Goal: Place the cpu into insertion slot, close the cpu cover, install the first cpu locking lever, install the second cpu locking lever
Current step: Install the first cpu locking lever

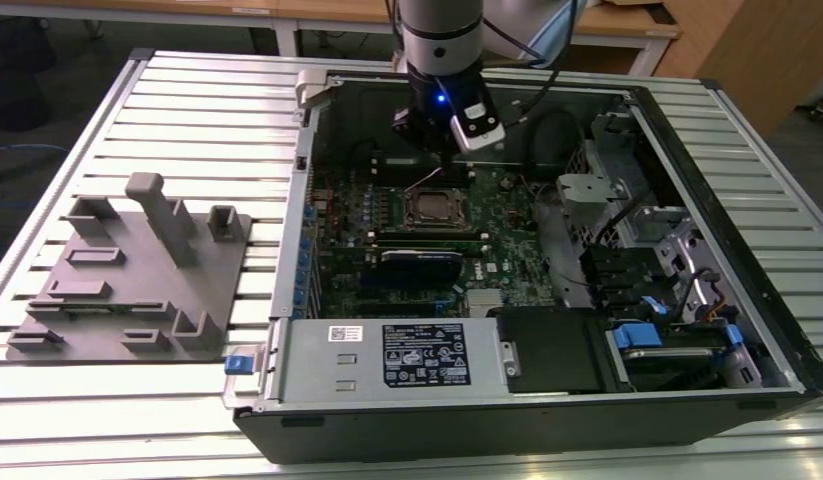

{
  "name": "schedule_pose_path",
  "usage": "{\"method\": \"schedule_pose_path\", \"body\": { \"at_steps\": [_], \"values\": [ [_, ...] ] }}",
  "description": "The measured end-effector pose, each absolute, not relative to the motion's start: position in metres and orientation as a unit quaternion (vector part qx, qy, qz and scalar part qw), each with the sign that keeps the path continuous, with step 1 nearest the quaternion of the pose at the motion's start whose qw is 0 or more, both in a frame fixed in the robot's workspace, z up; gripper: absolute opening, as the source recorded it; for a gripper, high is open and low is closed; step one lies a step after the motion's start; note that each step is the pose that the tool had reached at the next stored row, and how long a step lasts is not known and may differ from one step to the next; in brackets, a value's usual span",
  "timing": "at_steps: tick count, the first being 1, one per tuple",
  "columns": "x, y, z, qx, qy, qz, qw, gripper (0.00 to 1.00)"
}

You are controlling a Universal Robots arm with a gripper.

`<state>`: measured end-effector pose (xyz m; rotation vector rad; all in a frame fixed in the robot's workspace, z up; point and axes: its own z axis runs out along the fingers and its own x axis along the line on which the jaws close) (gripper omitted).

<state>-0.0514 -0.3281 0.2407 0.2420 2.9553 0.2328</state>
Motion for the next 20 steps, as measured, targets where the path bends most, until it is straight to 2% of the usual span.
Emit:
{"method": "schedule_pose_path", "body": {
  "at_steps": [4,20],
  "values": [
    [-0.053,-0.328,0.240,0.085,0.989,0.086,0.082,0.11],
    [-0.056,-0.328,0.228,0.105,0.988,0.085,0.074,0.11]
  ]
}}
